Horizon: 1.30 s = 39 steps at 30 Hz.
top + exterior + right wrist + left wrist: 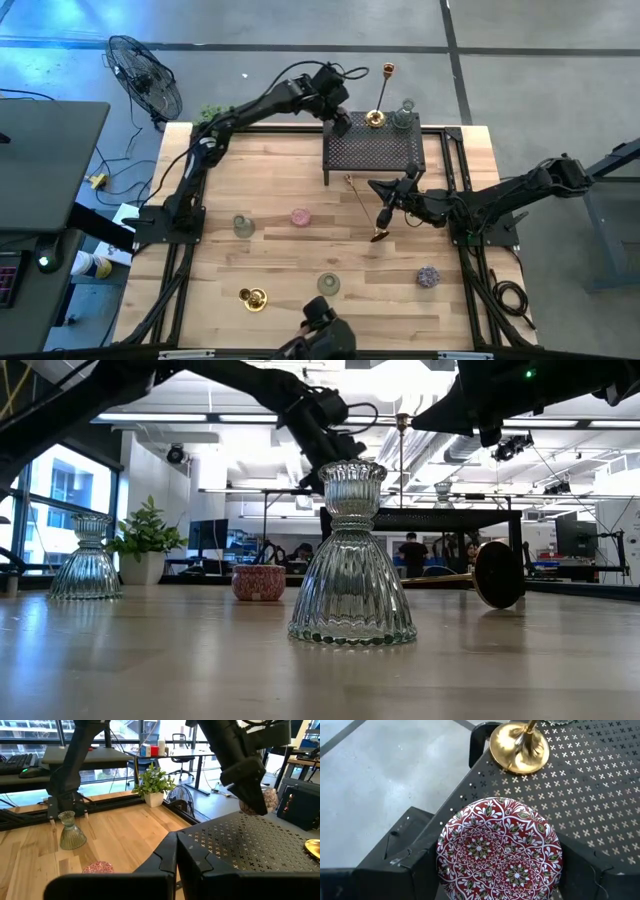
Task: Pick & Place candle stick holders
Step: Put the red patterned scented candle on the shelf
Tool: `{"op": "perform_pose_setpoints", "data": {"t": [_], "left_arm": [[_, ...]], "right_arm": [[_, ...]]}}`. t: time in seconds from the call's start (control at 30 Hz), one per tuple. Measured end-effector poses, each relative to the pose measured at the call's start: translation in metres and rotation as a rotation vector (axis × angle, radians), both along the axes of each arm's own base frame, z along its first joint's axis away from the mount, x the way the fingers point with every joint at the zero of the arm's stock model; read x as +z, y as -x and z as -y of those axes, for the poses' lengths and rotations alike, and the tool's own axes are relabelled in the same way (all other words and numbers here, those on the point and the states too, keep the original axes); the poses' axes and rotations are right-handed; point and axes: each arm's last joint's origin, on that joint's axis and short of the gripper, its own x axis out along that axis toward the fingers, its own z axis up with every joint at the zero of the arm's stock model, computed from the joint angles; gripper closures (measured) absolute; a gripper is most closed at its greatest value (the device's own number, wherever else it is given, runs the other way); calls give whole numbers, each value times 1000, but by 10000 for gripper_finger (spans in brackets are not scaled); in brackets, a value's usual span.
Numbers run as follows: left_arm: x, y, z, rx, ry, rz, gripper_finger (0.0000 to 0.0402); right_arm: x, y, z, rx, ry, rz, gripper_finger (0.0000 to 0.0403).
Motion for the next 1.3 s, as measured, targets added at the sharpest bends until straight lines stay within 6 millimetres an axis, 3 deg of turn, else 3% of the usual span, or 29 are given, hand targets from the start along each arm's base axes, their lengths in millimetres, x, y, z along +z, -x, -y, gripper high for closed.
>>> {"op": "perform_pose_setpoints", "data": {"t": [1.03, 1.3], "left_arm": [[-2, -7, -3, -9, -32, 64, 91], [-26, -16, -9, -7, -12, 29, 91]], "right_arm": [[0, 0, 0, 0, 7, -4, 403], [0, 0, 0, 5, 6, -3, 403]]}}
